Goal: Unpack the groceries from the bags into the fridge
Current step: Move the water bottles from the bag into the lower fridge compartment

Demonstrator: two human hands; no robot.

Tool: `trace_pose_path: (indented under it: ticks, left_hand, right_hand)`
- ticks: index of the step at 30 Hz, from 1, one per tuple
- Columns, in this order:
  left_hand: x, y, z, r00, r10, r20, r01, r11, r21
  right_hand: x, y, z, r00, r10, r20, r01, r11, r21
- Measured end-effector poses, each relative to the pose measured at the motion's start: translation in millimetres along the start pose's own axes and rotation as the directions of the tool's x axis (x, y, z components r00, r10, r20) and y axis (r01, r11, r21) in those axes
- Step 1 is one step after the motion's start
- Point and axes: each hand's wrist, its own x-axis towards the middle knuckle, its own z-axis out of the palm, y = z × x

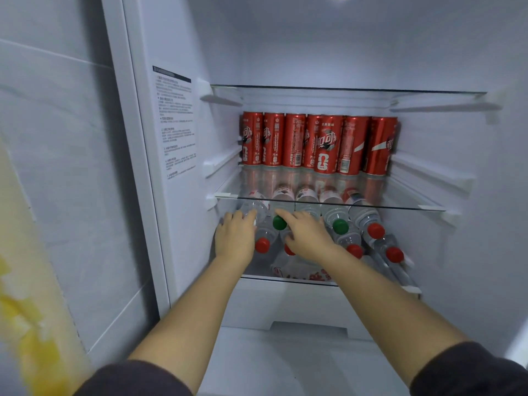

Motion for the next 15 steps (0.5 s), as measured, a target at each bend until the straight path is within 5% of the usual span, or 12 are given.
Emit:
trace_pose_path:
  ticks: [6, 10, 12, 15]
  left_hand:
    - [13.1, 7.3, 0.8, 0.997, -0.007, 0.080, 0.007, 1.000, 0.008]
    - [7.2, 4.1, 1.6, 0.986, -0.055, 0.157, 0.084, 0.979, -0.184]
    - [-3.9, 6.4, 0.0, 0.988, -0.098, 0.117, 0.133, 0.931, -0.339]
    - [-26.6, 4.4, 1.8, 0.978, -0.170, -0.118, 0.096, 0.878, -0.469]
  right_hand:
    - [0.5, 0.2, 2.6, 1.000, 0.006, -0.015, -0.005, 1.000, 0.010]
    - [-0.9, -3.5, 0.8, 1.000, 0.024, 0.009, -0.024, 0.999, 0.039]
    - [-9.5, -7.3, 6.2, 0.987, 0.073, -0.142, -0.062, 0.995, 0.077]
    - [-35.1, -18.8, 29.6, 0.869, 0.119, -0.480, 0.002, 0.970, 0.243]
